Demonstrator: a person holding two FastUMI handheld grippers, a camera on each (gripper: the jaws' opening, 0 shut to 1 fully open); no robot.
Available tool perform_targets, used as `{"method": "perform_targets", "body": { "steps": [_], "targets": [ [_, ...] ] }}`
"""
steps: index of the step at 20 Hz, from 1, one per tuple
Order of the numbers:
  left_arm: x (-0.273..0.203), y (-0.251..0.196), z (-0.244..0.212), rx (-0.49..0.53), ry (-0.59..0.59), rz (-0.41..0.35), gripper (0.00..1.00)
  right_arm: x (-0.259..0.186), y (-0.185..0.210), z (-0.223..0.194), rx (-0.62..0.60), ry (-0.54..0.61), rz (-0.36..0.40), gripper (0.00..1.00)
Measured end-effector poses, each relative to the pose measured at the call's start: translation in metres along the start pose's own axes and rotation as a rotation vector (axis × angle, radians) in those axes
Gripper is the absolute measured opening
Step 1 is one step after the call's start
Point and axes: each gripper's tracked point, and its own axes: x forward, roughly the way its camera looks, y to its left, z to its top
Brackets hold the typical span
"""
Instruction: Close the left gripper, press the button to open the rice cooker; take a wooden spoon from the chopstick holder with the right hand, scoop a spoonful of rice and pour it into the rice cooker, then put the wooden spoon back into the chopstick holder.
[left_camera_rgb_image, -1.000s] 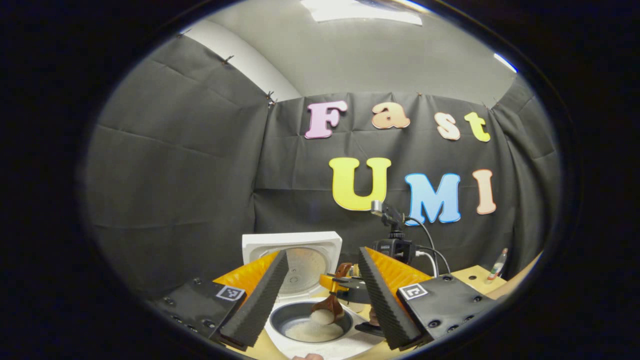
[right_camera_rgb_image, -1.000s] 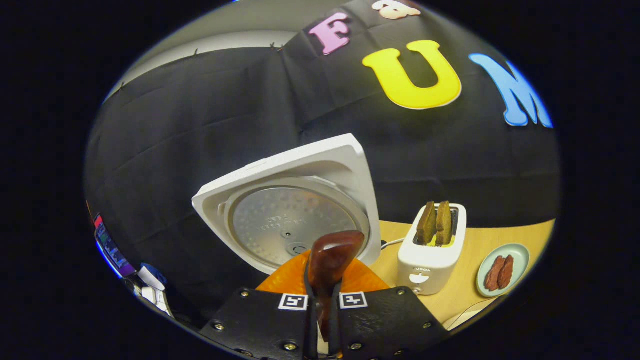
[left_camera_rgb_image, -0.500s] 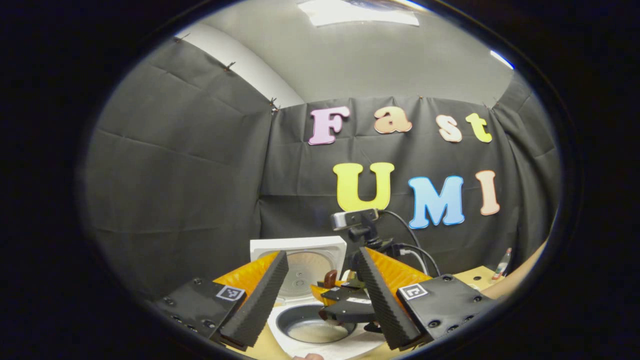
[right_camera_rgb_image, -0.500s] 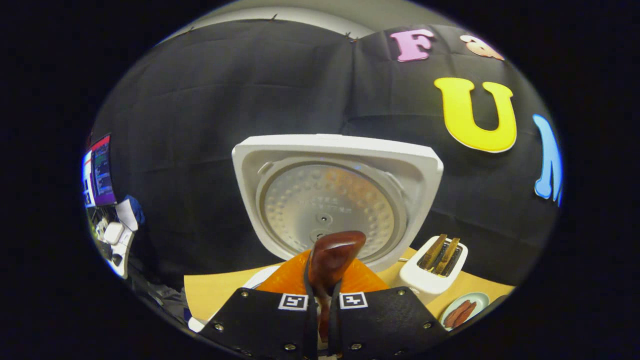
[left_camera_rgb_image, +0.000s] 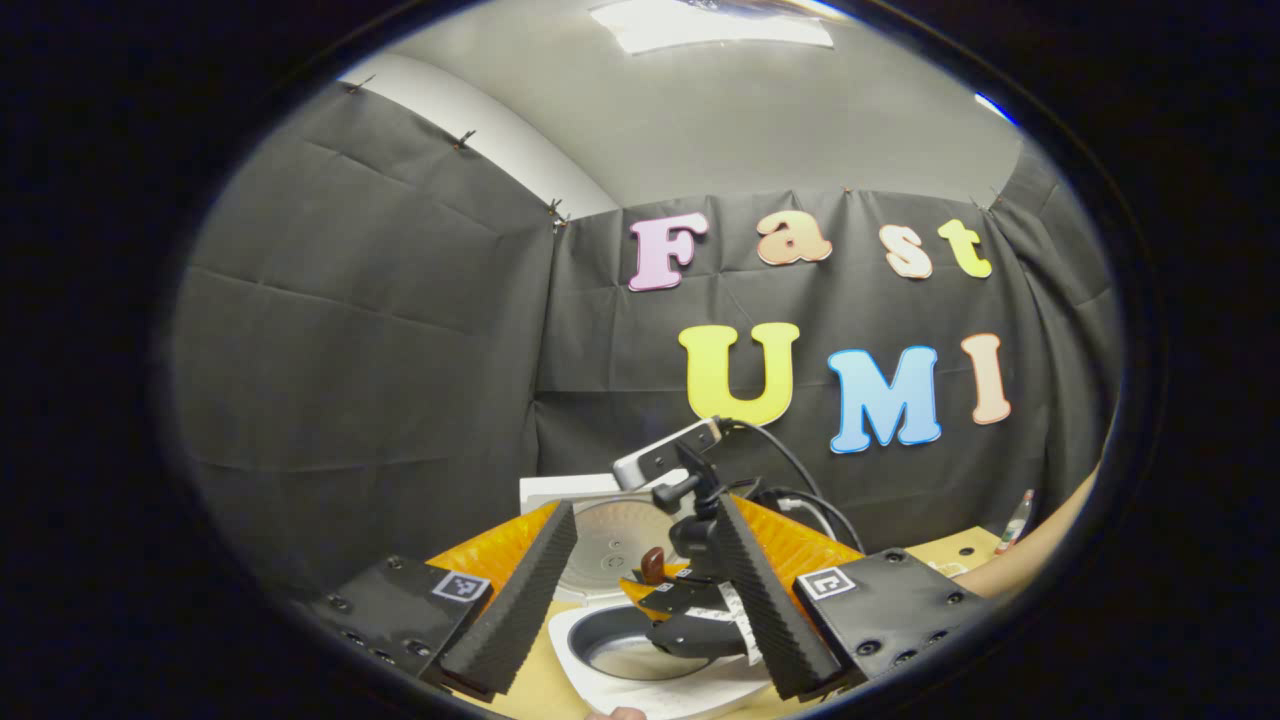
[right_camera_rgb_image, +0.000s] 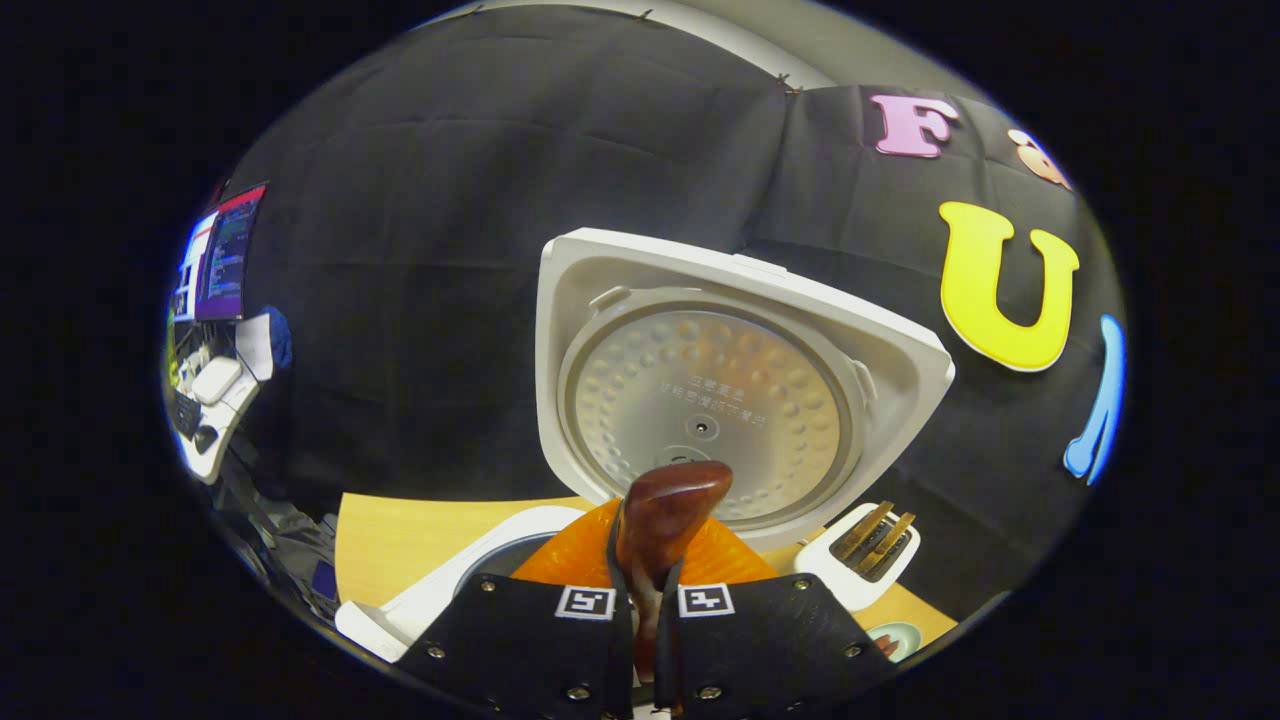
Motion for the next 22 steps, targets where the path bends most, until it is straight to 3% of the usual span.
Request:
{"method": "perform_targets", "body": {
  "steps": [2,7,12,16,22],
  "targets": [
    [-0.002,0.0,0.001,-0.005,0.0,0.0,0.96,-0.007,-0.013,0.009,0.174,-0.033,-0.007,0.09],
    [-0.008,-0.007,-0.002,-0.061,0.005,-0.021,0.96,-0.039,-0.072,0.018,0.748,-0.112,-0.051,0.09],
    [0.014,-0.032,-0.006,-0.086,0.014,-0.074,0.99,-0.086,-0.13,0.012,1.09,-0.193,-0.077,0.08],
    [0.026,-0.052,-0.003,-0.1,0.013,-0.119,0.99,-0.133,-0.174,-0.002,1.212,-0.267,-0.135,0.08],
    [0.043,-0.099,-0.002,-0.114,0.012,-0.216,0.97,-0.212,-0.229,-0.025,1.216,-0.326,-0.269,0.08]
  ]
}}
